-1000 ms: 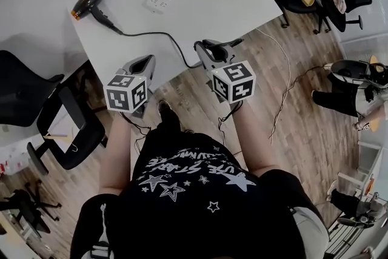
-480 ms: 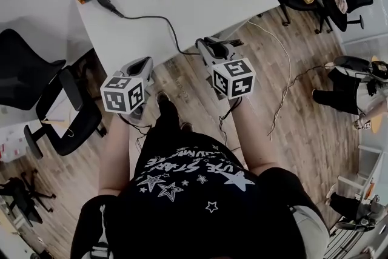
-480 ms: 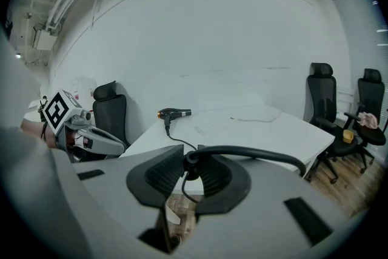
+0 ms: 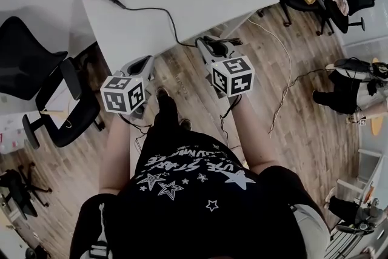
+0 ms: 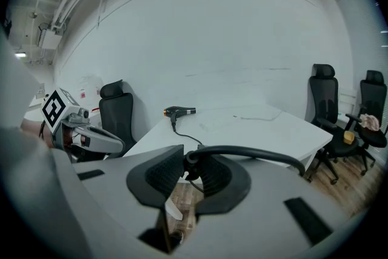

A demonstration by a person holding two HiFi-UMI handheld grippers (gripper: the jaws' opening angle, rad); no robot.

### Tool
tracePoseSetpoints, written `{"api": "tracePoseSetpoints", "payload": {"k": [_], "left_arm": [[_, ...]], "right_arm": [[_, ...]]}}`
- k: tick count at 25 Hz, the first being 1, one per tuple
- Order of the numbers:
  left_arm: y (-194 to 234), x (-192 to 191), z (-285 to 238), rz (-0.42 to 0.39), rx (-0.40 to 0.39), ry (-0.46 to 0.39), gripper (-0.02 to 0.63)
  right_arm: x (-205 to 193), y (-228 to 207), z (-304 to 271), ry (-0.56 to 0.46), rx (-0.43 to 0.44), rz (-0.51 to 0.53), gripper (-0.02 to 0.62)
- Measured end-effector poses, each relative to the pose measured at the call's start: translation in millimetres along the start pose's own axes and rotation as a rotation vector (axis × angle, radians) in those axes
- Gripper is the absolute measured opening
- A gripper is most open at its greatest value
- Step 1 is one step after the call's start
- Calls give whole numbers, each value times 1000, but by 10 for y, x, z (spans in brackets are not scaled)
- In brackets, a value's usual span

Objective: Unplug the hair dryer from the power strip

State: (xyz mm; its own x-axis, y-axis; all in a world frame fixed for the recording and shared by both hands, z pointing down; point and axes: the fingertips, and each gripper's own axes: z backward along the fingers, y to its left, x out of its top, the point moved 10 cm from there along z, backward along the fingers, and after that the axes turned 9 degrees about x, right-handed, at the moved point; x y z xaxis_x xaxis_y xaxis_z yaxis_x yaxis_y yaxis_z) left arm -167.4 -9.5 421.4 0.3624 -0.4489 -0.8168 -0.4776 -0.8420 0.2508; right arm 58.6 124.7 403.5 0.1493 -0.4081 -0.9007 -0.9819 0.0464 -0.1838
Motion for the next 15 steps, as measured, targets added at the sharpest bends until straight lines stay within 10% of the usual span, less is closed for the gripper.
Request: {"api": "tracePoseSetpoints", "payload": {"k": [15], "left_arm": [[-206, -221, 371, 8, -5, -21, 8]], "right_arm": [[-131, 264, 372, -25, -9, 6, 78]]}}
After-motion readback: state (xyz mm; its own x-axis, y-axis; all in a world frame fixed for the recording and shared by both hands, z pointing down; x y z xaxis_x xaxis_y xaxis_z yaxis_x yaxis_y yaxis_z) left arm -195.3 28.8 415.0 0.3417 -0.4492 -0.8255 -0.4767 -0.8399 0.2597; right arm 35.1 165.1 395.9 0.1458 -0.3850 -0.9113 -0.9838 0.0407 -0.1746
